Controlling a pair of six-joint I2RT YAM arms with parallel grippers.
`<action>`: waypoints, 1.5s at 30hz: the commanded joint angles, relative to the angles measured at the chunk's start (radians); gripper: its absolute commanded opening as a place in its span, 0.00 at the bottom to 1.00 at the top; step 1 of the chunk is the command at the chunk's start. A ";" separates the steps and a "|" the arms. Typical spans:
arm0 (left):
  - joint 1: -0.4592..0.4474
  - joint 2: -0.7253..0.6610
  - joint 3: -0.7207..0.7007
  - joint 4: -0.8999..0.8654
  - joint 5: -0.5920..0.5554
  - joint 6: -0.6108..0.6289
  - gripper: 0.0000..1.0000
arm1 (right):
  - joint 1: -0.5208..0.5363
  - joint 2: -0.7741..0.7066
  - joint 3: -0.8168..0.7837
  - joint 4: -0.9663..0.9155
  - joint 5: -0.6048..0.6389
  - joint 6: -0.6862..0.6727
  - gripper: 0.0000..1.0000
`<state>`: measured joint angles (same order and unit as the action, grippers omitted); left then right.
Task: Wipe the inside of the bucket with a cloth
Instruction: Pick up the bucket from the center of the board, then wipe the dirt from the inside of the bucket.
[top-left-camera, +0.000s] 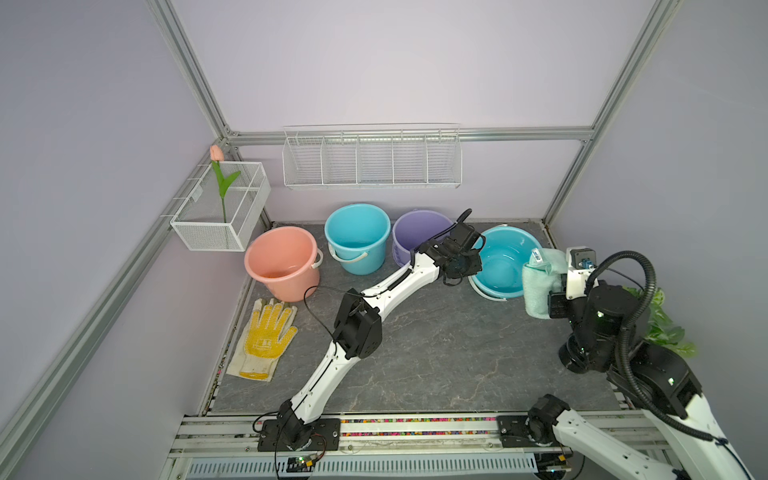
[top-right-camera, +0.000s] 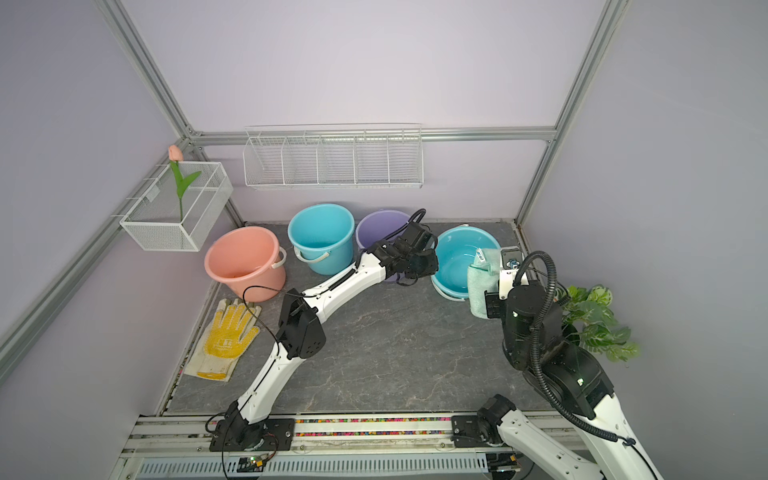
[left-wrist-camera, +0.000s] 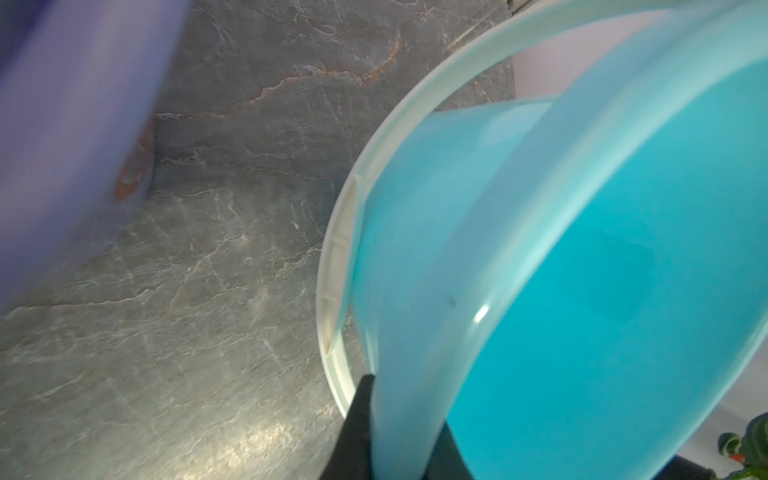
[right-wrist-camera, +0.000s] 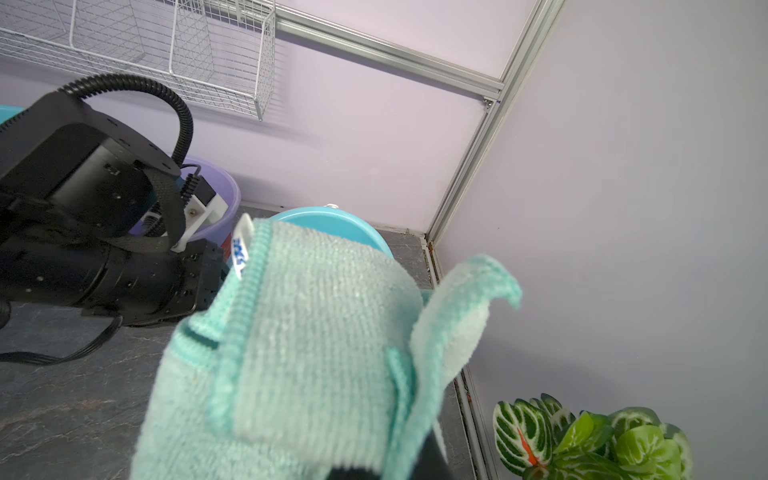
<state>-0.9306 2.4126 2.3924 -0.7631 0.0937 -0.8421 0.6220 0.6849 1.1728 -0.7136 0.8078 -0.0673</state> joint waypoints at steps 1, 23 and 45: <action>-0.013 -0.094 -0.047 -0.047 -0.032 0.061 0.05 | -0.007 0.005 0.017 0.020 -0.016 0.022 0.09; -0.037 -0.737 -0.779 -0.238 -0.046 0.220 0.00 | 0.002 0.152 0.109 -0.108 -0.575 0.248 0.07; 0.002 -0.820 -0.836 -0.585 -0.098 0.339 0.28 | 0.107 0.250 0.116 -0.092 -0.575 0.285 0.07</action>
<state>-0.9295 1.5715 1.5265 -1.2987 0.0151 -0.5404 0.7162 0.9356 1.2728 -0.8261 0.2192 0.1951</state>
